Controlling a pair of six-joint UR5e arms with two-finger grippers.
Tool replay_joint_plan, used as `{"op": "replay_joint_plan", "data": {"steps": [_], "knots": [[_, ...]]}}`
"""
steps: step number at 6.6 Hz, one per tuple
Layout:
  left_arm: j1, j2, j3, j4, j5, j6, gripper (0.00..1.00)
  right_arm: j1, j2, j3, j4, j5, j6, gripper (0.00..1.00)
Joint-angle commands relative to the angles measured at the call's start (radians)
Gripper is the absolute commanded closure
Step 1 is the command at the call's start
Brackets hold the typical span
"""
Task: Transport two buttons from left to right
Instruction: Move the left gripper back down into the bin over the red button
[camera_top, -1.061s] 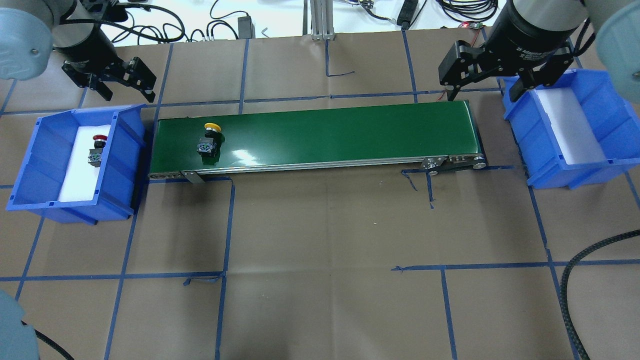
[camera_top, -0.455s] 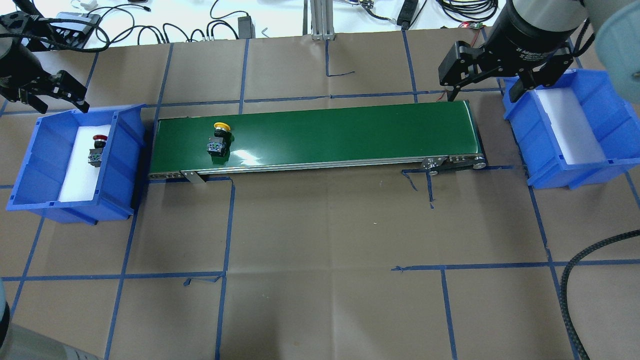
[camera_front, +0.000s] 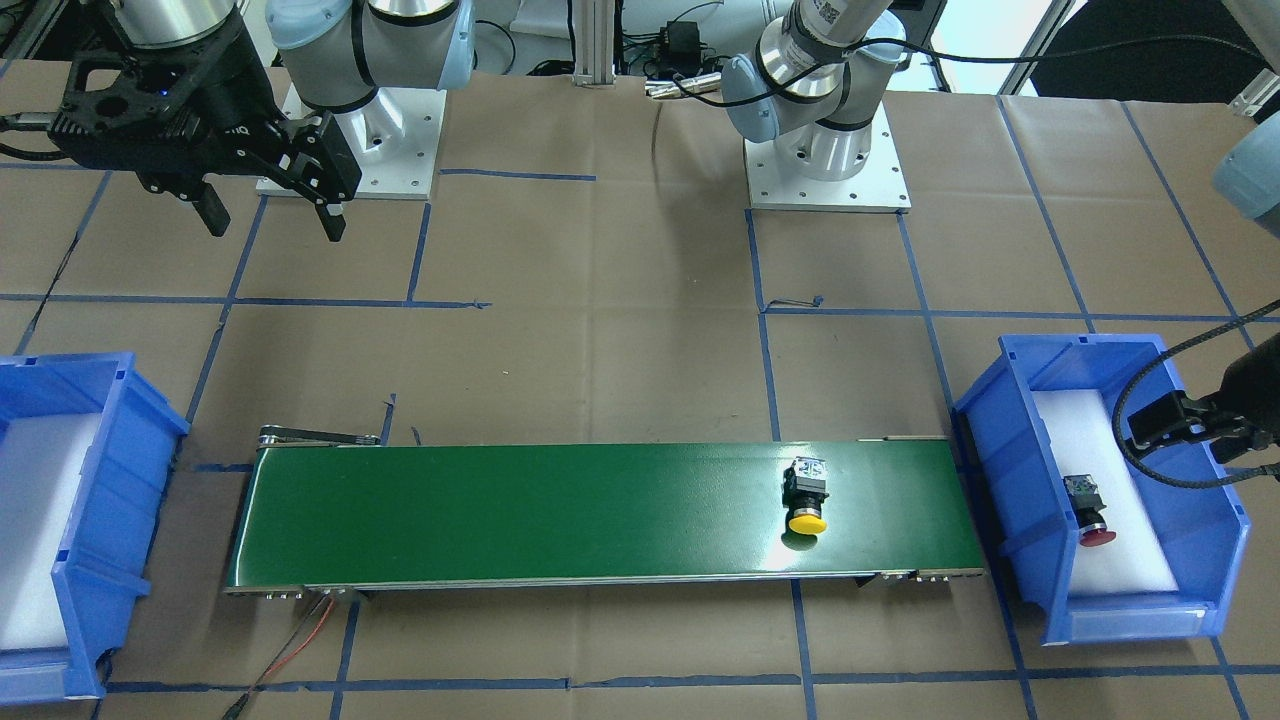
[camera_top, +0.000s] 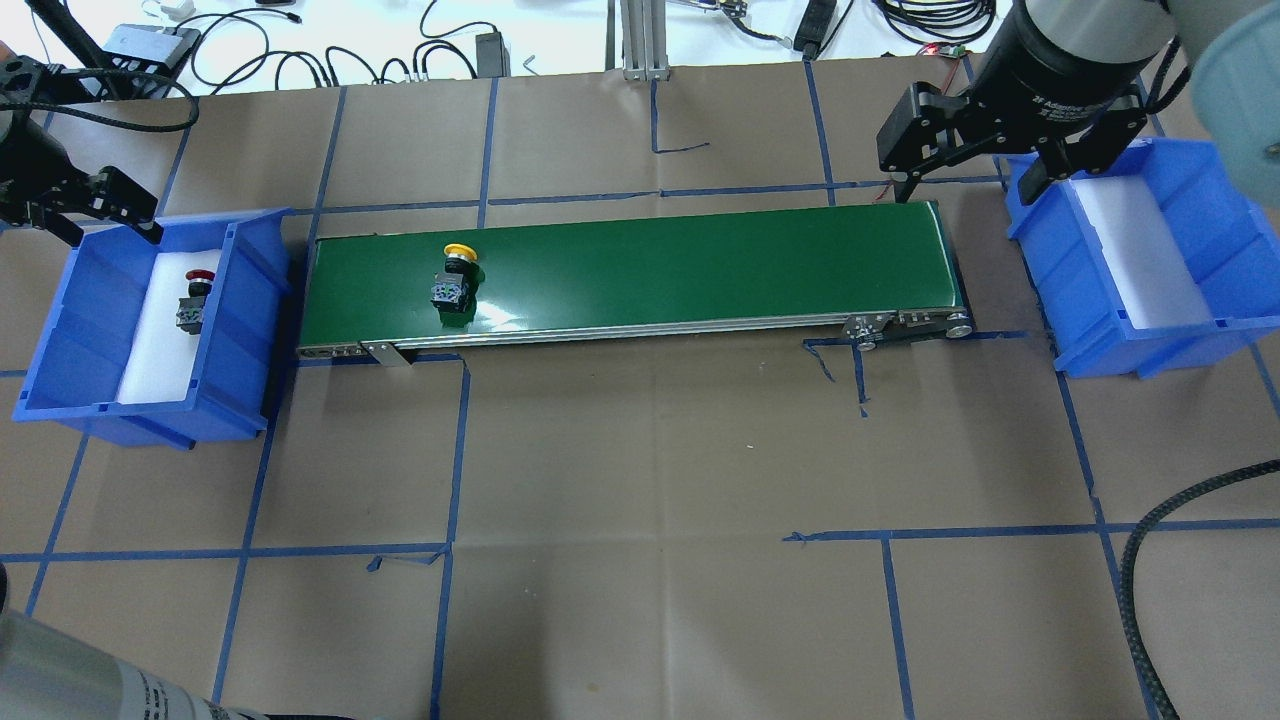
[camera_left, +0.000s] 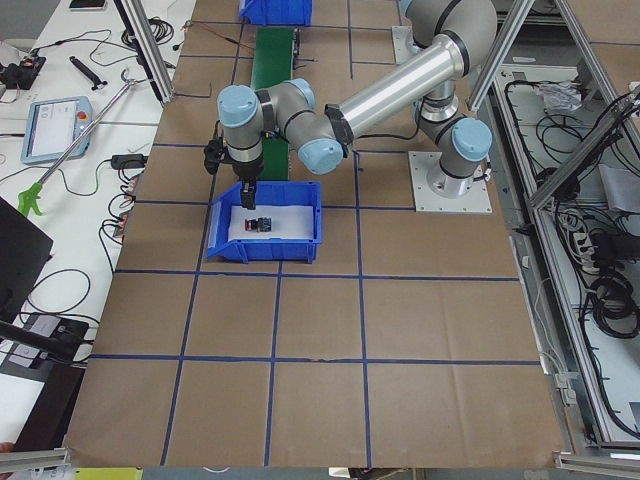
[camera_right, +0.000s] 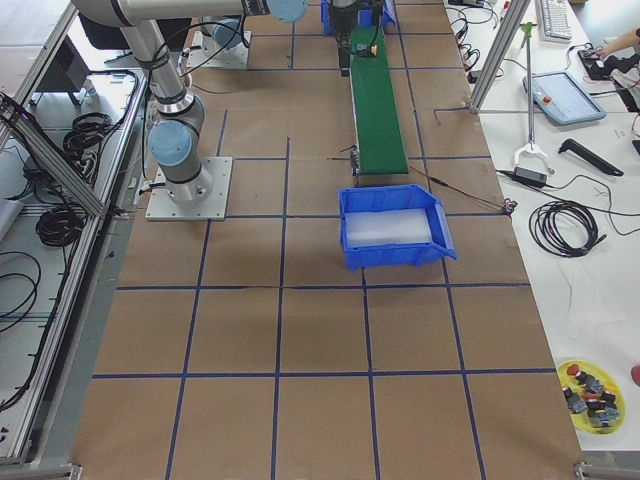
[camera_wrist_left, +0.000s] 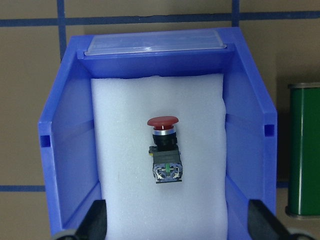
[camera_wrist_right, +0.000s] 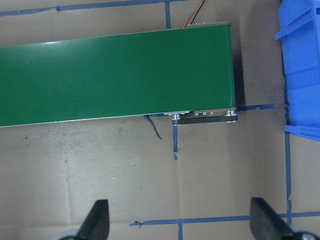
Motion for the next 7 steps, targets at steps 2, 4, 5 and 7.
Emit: {"op": "replay_joint_plan", "data": {"steps": [2,4,5,7], "knots": [[-0.009,-0.072,-0.015,0.093,-0.005,-0.005,0.0,0.0,0.001,0.0,-0.002,0.0,0.002,0.0],[-0.005,-0.112,-0.015,0.128,-0.005,-0.005,0.0,0.005,0.0,0.0,0.0,0.0,0.005,0.0],[-0.002,-0.128,-0.02,0.142,-0.005,-0.005,0.0,0.005,0.0,0.0,0.0,0.0,0.003,0.0],[0.007,-0.137,-0.095,0.221,-0.007,-0.005,0.0,0.003,0.001,0.0,0.0,0.0,0.0,0.0]]}}
